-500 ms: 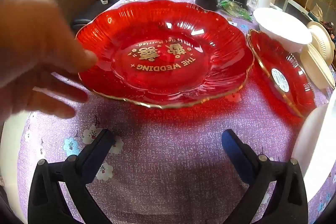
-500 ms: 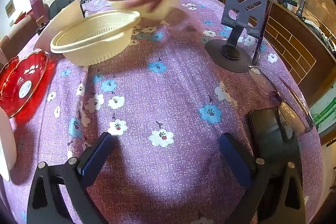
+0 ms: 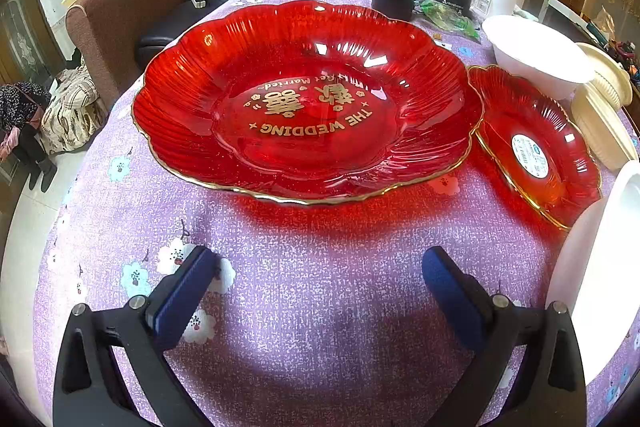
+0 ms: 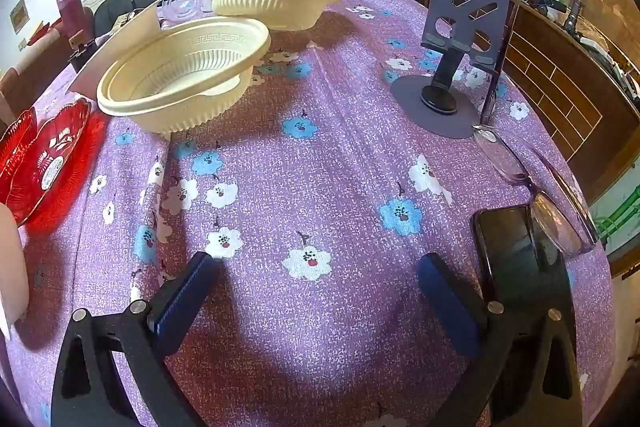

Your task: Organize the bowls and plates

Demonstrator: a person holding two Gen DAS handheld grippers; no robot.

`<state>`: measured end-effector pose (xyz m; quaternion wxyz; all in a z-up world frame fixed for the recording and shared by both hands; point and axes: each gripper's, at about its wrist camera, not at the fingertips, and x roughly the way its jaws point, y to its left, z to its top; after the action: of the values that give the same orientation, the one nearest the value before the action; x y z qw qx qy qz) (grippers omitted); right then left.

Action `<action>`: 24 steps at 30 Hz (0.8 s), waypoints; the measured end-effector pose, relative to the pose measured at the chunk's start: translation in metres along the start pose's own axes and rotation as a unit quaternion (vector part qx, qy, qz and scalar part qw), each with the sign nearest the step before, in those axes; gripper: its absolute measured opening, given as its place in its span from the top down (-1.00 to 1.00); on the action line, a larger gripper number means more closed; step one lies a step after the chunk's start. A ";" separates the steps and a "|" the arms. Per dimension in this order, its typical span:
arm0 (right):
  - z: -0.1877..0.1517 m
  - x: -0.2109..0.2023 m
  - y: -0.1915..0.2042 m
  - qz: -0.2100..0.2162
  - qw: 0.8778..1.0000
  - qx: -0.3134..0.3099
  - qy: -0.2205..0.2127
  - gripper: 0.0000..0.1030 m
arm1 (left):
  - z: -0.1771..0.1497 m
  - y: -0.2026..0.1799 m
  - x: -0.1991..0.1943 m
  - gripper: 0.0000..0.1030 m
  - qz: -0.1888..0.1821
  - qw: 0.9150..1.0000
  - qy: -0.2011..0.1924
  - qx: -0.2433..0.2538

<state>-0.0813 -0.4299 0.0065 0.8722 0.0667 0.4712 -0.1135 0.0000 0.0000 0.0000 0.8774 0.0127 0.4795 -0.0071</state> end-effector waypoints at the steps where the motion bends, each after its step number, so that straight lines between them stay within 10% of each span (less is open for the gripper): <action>1: 0.000 0.000 0.000 0.000 1.000 0.000 0.000 -0.98 | 0.000 0.000 0.000 -1.00 0.000 1.000 0.000 0.000; 24: 0.001 -0.001 0.005 -0.003 1.000 -0.002 0.000 -0.98 | 0.002 -0.004 0.002 -1.00 0.005 1.000 0.000 -0.006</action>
<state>-0.0801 -0.4252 0.0078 0.8720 0.0634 0.4715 -0.1149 0.0021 -0.0039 -0.0007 0.8775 0.0097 0.4794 0.0007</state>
